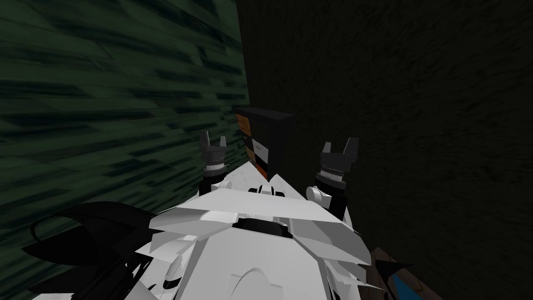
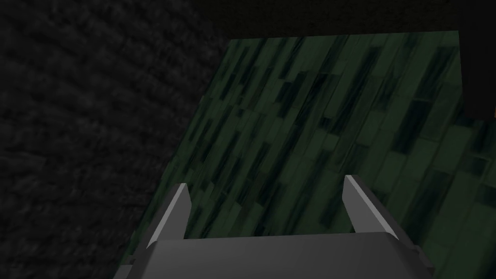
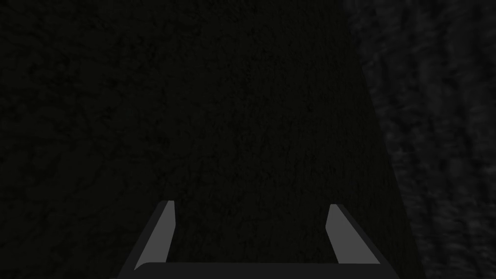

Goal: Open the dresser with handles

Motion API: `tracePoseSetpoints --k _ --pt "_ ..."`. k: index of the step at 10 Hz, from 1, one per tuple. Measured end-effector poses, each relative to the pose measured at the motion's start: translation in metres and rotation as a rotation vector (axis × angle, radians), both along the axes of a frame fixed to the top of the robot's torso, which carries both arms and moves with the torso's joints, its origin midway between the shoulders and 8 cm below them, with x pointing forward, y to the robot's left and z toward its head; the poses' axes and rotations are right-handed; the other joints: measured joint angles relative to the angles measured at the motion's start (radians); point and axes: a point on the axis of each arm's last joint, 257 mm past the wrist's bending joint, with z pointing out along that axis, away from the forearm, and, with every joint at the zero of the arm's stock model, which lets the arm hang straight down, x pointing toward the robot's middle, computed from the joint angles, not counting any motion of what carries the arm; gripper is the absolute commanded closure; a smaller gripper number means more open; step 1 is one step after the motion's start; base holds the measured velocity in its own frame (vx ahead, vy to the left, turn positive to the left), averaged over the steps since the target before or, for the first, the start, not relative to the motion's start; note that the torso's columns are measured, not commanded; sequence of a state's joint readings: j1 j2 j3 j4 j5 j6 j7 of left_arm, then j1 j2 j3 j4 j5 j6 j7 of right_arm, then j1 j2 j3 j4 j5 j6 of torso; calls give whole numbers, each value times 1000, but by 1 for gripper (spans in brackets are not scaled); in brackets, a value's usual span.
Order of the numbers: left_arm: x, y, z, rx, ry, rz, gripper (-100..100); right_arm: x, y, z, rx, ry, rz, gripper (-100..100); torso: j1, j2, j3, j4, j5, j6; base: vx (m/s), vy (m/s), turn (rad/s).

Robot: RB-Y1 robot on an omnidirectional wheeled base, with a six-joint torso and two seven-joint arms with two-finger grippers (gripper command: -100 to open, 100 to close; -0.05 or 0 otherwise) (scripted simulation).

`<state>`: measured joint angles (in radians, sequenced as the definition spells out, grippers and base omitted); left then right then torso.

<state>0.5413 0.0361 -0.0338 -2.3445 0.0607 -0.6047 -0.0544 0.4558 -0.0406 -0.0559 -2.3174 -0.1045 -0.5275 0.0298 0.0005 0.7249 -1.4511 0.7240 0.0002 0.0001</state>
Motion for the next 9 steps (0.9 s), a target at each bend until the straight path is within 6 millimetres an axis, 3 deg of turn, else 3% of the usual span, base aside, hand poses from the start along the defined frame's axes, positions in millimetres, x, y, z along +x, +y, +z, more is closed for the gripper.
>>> tracePoseSetpoints --k 4,9 --pt "17 -12 -19 56 57 -43 -100 0 0 0 0 0 0 0 0 13 -25 14 0 0 22 19 -59" --pt "46 -26 -61 91 151 -80 -100 0 0 0 0 0 0 0 -1 13 -25 14 0 0 30 29 -71"
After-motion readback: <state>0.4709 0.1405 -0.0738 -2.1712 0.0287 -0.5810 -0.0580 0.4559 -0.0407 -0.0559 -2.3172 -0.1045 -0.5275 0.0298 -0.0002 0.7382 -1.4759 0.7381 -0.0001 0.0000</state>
